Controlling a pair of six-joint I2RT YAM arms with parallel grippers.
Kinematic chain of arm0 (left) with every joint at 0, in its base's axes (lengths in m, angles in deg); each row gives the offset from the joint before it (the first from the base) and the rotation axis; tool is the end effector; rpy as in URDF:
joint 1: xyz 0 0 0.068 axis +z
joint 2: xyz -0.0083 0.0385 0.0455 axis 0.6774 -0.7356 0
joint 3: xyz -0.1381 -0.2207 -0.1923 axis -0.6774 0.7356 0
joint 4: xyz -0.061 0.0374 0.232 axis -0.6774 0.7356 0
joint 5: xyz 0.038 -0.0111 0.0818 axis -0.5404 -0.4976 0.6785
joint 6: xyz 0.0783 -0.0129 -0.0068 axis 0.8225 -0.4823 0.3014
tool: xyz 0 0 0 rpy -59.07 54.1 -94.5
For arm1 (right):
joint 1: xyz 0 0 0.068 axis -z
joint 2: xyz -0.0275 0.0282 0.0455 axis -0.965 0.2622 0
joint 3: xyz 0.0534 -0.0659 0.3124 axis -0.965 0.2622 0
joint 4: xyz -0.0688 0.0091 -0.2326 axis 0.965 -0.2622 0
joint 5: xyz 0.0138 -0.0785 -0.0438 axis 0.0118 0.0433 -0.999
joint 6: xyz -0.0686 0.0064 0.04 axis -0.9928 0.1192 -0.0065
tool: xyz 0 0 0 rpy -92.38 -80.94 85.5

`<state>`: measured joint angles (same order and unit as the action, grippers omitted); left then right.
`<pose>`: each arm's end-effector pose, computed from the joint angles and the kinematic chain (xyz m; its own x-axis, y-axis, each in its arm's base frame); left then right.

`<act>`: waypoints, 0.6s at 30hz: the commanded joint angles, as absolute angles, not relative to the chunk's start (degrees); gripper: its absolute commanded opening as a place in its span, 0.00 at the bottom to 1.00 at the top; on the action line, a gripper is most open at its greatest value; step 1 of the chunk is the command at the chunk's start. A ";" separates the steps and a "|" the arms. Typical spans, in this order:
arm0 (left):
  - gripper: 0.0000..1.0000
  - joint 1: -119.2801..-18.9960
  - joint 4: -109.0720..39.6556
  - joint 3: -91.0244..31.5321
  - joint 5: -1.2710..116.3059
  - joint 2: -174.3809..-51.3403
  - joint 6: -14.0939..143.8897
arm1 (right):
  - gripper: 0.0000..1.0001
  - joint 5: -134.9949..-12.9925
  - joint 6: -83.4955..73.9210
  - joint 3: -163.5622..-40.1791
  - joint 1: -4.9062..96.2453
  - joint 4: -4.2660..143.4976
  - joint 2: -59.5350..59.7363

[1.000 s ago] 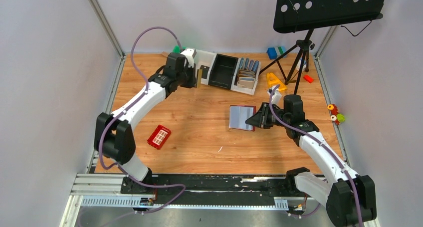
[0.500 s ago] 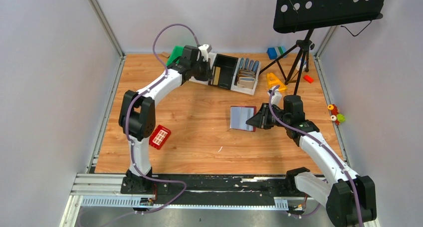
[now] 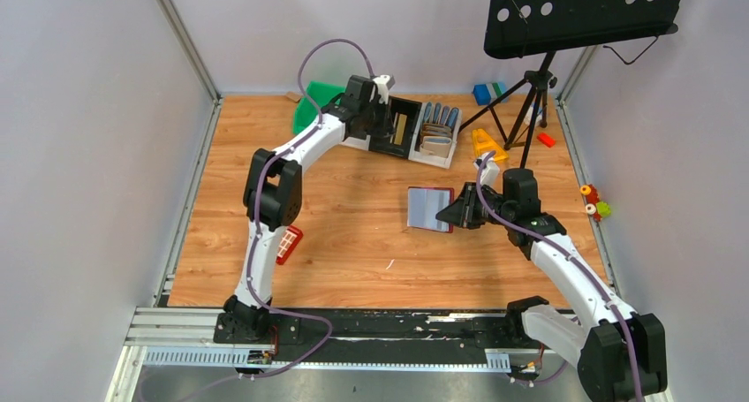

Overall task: Take the credit cards out of the card holder
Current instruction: Place the credit card in the storage box.

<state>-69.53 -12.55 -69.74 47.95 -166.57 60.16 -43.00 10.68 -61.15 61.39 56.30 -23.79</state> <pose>0.4930 -0.2734 0.2668 -0.6974 0.0538 -0.7146 0.4717 0.7852 -0.4013 0.1676 0.0840 0.2743 -0.7860 0.1170 -0.6071 -0.4035 0.6468 0.6471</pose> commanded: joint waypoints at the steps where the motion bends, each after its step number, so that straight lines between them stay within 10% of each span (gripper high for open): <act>1: 0.00 -69.50 -10.97 -76.79 47.99 -170.77 60.84 | 0.00 -42.57 9.81 -62.44 61.61 58.77 -24.76; 6: 0.02 -69.52 -9.28 -80.39 47.51 -174.42 61.88 | 0.00 -43.15 9.40 -61.98 61.75 59.26 -24.17; 12: 0.35 -69.53 -7.32 -78.28 50.33 -171.64 65.70 | 0.00 -42.65 9.93 -61.03 62.23 61.34 -22.49; 18: 0.38 -69.81 -7.89 -73.25 51.49 -163.44 66.96 | 0.00 -40.64 11.51 -60.60 62.23 63.67 -20.82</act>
<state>-69.51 -7.55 -74.85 50.29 -172.96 64.14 -42.81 10.70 -60.67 61.93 58.66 -21.23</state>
